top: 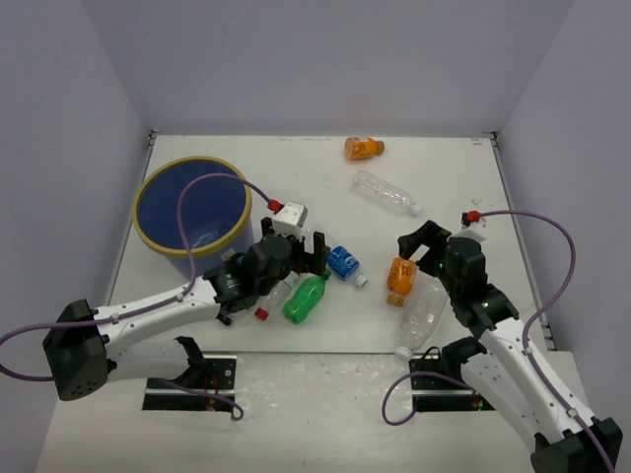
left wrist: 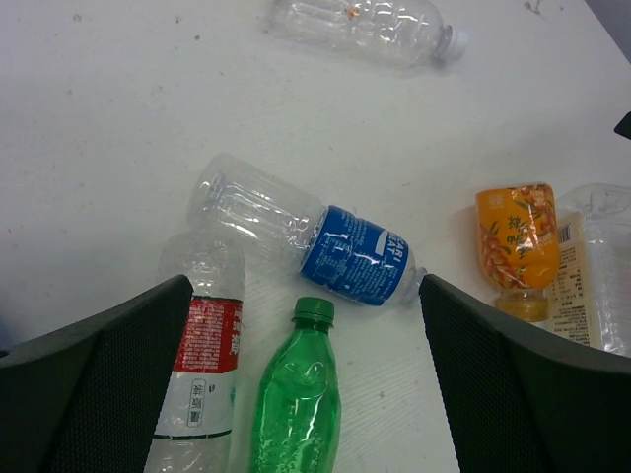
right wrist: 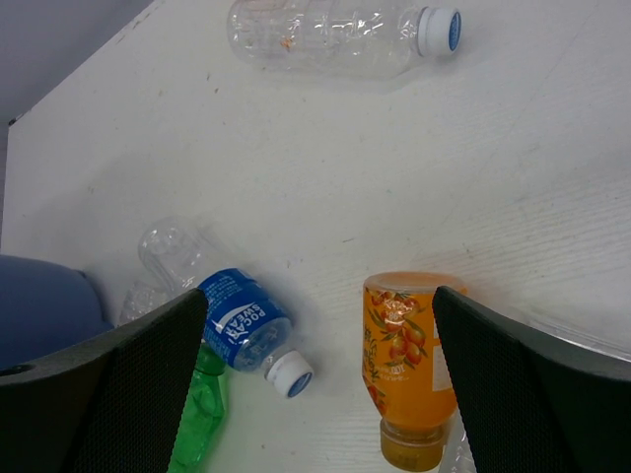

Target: Put the plastic bottles in the bin

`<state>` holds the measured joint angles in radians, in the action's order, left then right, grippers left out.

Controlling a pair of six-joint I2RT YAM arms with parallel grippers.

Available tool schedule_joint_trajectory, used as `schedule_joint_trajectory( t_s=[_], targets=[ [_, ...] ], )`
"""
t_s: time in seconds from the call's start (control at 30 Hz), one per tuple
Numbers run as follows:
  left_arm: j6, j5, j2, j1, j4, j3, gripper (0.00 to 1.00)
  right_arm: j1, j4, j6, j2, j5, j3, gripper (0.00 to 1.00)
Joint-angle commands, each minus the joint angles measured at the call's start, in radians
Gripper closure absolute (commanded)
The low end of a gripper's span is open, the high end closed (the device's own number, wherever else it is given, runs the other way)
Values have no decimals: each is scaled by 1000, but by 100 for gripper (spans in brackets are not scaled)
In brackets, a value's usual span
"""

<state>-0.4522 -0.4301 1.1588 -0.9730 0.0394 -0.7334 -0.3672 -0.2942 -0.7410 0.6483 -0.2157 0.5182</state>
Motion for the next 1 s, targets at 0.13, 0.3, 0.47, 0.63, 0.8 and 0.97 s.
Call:
schedule_joint_trajectory(
  t_s=[0.13, 0.3, 0.47, 0.63, 0.8, 0.97],
  targets=[
    [-44, -45, 45, -2, -87, -3, 0, 2, 40, -7, -4, -9, 17, 1],
    [-107, -119, 125, -3, -205, -34, 0, 2, 50, 4, 23, 7, 19, 1],
    [-160, -176, 207, -3, -291, -40, 0, 2, 67, 12, 48, 20, 16, 1],
    [-169, -212, 262, -2, -311, -45, 0, 2, 69, 15, 84, 24, 19, 1],
    [-150, -189, 335, -1, -257, -42, 0, 2, 58, 16, 105, 19, 28, 1],
    [-161, -194, 427, -1, -261, -73, 16, 2, 58, 13, 105, 17, 25, 1]
  ],
)
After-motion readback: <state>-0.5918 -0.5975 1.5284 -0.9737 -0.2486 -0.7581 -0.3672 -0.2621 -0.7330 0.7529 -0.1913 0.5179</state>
